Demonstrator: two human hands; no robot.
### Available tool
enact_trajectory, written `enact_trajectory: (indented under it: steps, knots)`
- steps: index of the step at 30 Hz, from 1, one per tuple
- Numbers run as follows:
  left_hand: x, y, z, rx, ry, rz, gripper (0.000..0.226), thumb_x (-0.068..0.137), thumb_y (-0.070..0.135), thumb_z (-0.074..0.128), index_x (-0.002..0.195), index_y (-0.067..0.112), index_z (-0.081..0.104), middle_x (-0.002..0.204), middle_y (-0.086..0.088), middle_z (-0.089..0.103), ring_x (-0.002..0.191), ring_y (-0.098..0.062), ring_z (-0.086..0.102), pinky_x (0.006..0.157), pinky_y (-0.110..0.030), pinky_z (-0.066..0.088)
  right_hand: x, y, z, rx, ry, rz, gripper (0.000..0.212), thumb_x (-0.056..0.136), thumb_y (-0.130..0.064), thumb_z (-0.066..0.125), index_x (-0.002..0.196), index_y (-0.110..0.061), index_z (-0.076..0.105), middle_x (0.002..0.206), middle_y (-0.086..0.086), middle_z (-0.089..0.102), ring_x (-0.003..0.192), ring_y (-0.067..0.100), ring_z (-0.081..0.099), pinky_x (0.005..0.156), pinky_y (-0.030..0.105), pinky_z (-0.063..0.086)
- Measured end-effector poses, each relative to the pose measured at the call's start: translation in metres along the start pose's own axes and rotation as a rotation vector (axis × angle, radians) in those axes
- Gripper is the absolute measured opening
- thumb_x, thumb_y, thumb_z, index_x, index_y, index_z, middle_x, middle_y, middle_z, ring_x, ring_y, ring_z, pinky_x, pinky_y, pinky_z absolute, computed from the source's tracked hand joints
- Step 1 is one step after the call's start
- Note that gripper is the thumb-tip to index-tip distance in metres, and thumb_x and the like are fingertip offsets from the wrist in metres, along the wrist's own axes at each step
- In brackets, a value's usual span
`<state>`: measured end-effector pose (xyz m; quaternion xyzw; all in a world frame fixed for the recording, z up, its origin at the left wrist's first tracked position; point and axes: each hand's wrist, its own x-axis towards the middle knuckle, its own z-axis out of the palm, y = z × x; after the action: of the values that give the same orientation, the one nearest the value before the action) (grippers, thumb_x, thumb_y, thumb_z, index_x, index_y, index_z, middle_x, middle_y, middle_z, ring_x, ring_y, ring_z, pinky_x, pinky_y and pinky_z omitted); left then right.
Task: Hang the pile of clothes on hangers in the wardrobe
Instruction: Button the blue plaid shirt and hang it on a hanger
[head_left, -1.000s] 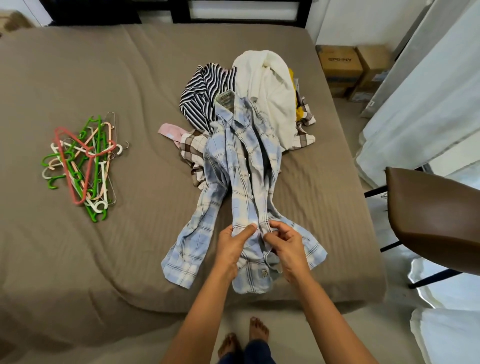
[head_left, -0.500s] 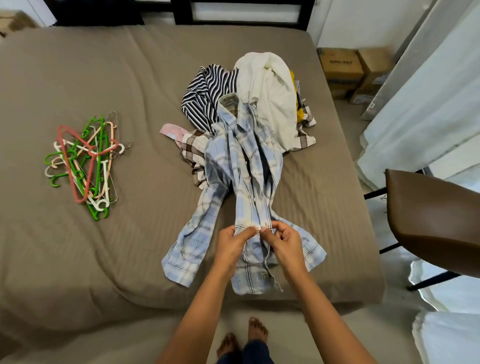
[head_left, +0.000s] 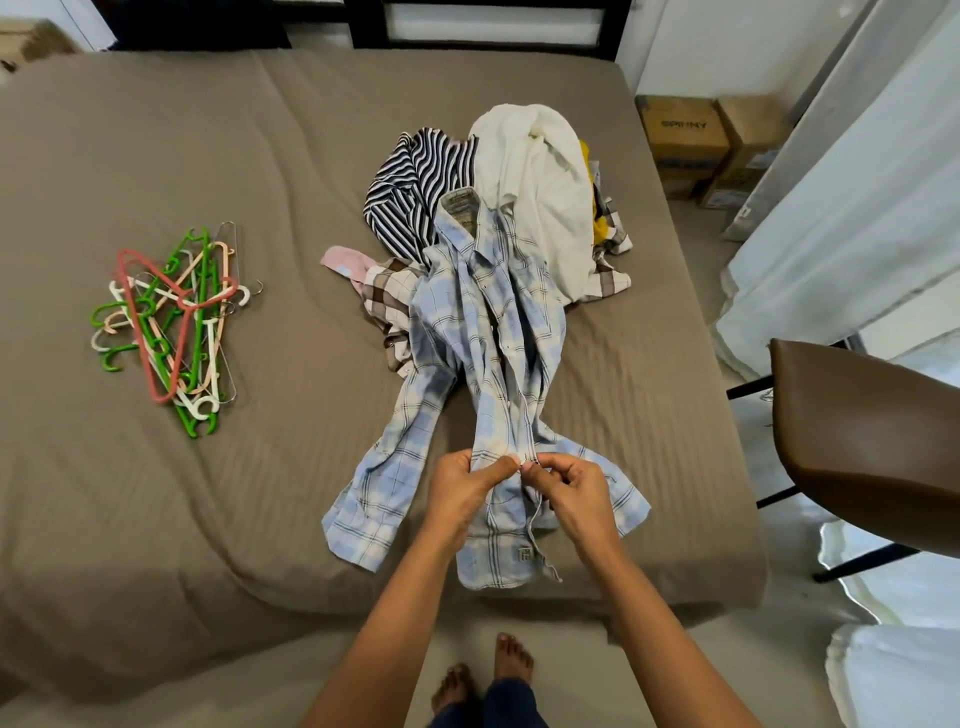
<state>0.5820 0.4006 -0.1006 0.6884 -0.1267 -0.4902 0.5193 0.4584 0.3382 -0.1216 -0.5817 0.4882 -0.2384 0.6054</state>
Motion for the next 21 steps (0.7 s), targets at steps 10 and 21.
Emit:
enact_trajectory:
  steps: [10,21]
  knots:
    - [0.003,-0.002,0.007,0.255,0.077,0.086,0.018,0.079,0.018,0.074,0.065,0.012,0.064,0.056,0.002,0.060,0.050,-0.005,0.053,0.049,-0.017,0.040,-0.005,0.003,-0.001,-0.215,0.088,-0.136,0.008,0.082,-0.014,0.071,0.077,-0.020,0.071,0.068,-0.006,0.064,0.062,0.005,0.056,0.060,0.014,0.043]
    - [0.005,-0.003,0.013,0.380,0.054,0.152,0.022,0.079,0.025,0.074,0.085,0.004,0.071,0.078,-0.011,0.072,0.074,-0.024,0.068,0.068,-0.039,0.053,-0.018,-0.001,0.002,0.014,0.203,-0.058,0.022,0.089,-0.012,0.062,0.069,-0.011,0.070,0.058,0.001,0.065,0.054,0.011,0.059,0.054,0.026,0.050]
